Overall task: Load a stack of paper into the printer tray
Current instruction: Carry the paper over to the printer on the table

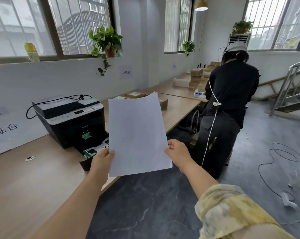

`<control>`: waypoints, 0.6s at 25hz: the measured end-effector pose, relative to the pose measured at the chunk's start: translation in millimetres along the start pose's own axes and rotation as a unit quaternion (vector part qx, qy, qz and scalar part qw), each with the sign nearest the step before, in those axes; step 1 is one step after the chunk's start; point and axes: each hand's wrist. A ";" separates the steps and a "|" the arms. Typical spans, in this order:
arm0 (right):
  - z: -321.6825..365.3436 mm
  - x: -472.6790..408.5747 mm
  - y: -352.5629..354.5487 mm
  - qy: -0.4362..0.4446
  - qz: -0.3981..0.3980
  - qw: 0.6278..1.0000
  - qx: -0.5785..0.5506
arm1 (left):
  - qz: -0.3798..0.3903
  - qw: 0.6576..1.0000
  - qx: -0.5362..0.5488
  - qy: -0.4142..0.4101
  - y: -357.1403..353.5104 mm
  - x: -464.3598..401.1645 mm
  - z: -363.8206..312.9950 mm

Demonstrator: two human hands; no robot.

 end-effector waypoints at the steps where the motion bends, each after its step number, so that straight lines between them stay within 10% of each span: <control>1: -1.2 -10.0 3.9 0.002 0.006 1.000 0.000 | -0.002 1.000 0.003 -0.001 -4.4 -6.0 -1.5; 15: -11.3 -161.2 74.9 0.042 0.120 0.991 0.030 | -0.117 0.990 0.071 -0.016 -86.5 -92.9 -19.8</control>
Point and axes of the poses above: each hand's wrist, its own x-axis away from the middle knuckle, its own y-axis out of the back of the hand, z = x × y, and after that the axes turned 11 degrees about z, right-handed
